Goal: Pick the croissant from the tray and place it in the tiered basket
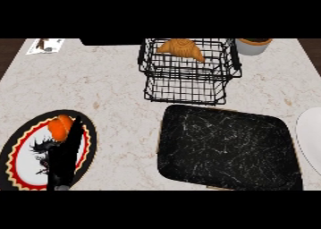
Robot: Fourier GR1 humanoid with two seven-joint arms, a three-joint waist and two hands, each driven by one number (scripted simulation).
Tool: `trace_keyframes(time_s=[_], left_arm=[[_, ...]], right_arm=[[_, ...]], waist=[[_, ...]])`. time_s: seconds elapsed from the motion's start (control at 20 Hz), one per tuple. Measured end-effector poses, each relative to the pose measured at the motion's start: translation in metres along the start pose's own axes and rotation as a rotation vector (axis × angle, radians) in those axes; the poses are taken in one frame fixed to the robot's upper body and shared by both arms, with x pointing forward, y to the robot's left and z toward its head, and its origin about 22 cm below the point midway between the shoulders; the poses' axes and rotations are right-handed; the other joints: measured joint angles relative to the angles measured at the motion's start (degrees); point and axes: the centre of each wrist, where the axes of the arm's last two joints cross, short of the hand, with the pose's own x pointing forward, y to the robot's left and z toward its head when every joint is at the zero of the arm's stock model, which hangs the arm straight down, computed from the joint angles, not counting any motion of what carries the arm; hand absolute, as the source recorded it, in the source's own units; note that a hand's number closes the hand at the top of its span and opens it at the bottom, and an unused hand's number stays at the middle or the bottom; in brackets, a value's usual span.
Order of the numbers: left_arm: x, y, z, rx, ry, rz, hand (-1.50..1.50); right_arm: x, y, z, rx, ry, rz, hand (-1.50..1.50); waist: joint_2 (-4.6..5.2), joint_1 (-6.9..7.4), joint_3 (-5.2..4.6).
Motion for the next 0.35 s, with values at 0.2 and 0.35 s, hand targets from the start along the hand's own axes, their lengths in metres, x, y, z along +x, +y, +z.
trace_keyframes(time_s=[0.2, 0.35], left_arm=[[-0.001, 0.000, 0.002, -0.003, -0.003, -0.009, 0.00], [-0.001, -0.003, 0.001, -0.001, -0.013, -0.003, 0.00]], right_arm=[[-0.015, -0.078, 0.006, 0.003, 0.007, 0.001, -1.50], [-0.025, -0.130, 0.015, 0.028, 0.005, -0.009, -1.50]], waist=[[0.09, 0.11, 0.02], [0.17, 0.28, 0.03]])
